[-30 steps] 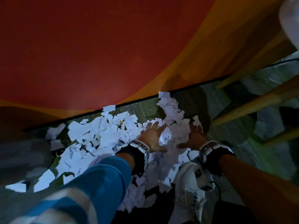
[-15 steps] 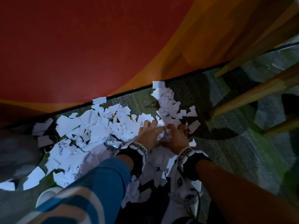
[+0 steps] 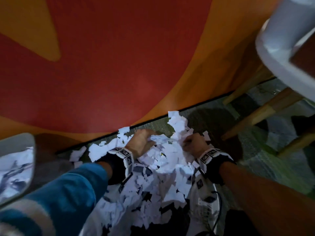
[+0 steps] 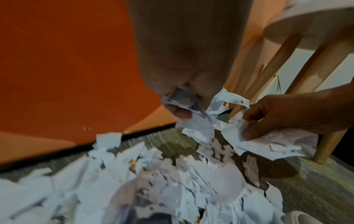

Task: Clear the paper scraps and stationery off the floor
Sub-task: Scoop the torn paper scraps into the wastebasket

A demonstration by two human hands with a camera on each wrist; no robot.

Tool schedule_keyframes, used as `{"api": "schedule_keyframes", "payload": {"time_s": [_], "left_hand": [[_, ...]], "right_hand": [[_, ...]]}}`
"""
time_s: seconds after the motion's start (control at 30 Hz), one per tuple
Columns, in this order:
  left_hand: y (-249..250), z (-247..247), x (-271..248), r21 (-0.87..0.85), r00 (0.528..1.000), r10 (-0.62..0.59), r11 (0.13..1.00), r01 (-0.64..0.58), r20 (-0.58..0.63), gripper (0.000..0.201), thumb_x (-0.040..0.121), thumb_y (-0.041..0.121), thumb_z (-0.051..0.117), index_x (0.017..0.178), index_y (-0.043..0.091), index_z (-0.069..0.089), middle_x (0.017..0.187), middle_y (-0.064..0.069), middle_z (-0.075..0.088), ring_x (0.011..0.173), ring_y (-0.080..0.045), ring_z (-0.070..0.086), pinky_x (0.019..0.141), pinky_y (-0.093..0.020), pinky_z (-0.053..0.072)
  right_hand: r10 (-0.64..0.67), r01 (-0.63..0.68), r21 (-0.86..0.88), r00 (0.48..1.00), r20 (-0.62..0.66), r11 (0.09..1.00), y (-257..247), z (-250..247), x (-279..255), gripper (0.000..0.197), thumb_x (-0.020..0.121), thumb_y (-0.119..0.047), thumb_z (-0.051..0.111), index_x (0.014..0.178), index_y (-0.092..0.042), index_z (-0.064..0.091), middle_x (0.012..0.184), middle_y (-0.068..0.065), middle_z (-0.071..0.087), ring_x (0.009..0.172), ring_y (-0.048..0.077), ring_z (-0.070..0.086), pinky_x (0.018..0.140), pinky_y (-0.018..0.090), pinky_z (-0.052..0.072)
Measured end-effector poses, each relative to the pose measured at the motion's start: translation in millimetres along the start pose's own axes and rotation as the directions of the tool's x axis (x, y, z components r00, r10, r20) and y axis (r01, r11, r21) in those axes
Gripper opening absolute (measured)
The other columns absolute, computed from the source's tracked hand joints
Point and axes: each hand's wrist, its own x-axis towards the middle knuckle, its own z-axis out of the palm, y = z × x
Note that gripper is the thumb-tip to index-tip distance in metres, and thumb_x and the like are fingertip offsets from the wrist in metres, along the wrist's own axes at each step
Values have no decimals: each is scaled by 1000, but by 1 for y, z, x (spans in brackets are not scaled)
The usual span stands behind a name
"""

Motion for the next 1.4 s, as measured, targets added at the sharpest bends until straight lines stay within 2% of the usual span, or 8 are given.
{"api": "schedule_keyframes", "payload": {"time_s": [0.23, 0.43, 0.63, 0.8, 0.93, 1.03, 1.2, 1.4], "left_hand": [[20, -163, -85, 121, 993, -69, 989, 80, -91, 8, 85, 22, 74, 82, 15, 72, 77, 0, 73, 72, -15, 69, 65, -31, 53], [-24, -274, -207, 39, 912, -247, 961, 274, -327, 33, 83, 15, 74, 56, 22, 57, 49, 16, 55, 46, 4, 47, 50, -19, 41], [-111, -304, -302, -265, 659, -524, 849, 457, -540, 11, 83, 12, 76, 75, 13, 69, 69, -4, 71, 49, -1, 61, 49, -27, 53], [-173, -284, -322, -451, 500, -709, 704, 548, -498, 16, 77, 18, 80, 80, 6, 70, 76, -11, 73, 68, -26, 71, 64, -47, 61], [-187, -267, -321, -501, 595, -709, 697, 513, -377, 29, 78, 16, 77, 106, 19, 68, 88, -6, 75, 72, -21, 71, 65, -36, 60], [-192, -265, -321, -503, 674, -668, 720, 479, -316, 47, 79, 22, 77, 124, 24, 64, 108, -1, 73, 93, -20, 69, 85, -42, 58], [-189, -278, -318, -576, 620, -748, 623, 530, -238, 62, 81, 38, 79, 135, 19, 56, 127, -5, 63, 101, -25, 65, 73, -41, 60], [-160, -304, -318, -295, 677, -652, 758, 582, -340, 36, 90, 30, 71, 121, 11, 66, 106, -10, 70, 89, -25, 68, 66, -34, 56]], "right_hand": [[-314, 313, 22, 949, 41, 949, -145, -33, -48, 18, 76, -4, 78, 66, -12, 65, 64, -4, 58, 61, 4, 51, 56, 21, 38], [-553, 562, -23, 819, 155, 826, -296, 25, -99, 17, 77, -9, 78, 65, -14, 67, 58, -11, 54, 53, -1, 45, 49, 17, 33], [-640, 667, 10, 710, 295, 745, -407, 124, -145, 6, 78, -5, 77, 76, -2, 73, 59, -6, 55, 51, 2, 45, 45, 12, 33], [-564, 610, -44, 757, 331, 791, -444, 205, -161, 13, 77, -4, 76, 68, -10, 69, 81, 6, 69, 80, 17, 64, 64, 21, 43], [-509, 542, -59, 816, 274, 838, -447, 248, -161, 20, 75, -7, 74, 59, -14, 64, 76, 5, 69, 76, 21, 68, 64, 30, 56], [-480, 538, -73, 799, 362, 840, -439, 255, -163, 17, 82, -20, 75, 87, -5, 73, 89, 10, 72, 65, 13, 58, 52, 21, 44], [-476, 553, -54, 760, 443, 831, -429, 241, -157, 38, 89, -24, 70, 123, -8, 64, 117, 13, 66, 87, 19, 63, 76, 29, 52], [-538, 626, -63, 714, 448, 778, -430, 198, -153, 14, 88, -20, 71, 98, -29, 68, 124, 4, 61, 98, 17, 63, 90, 32, 52]]}}
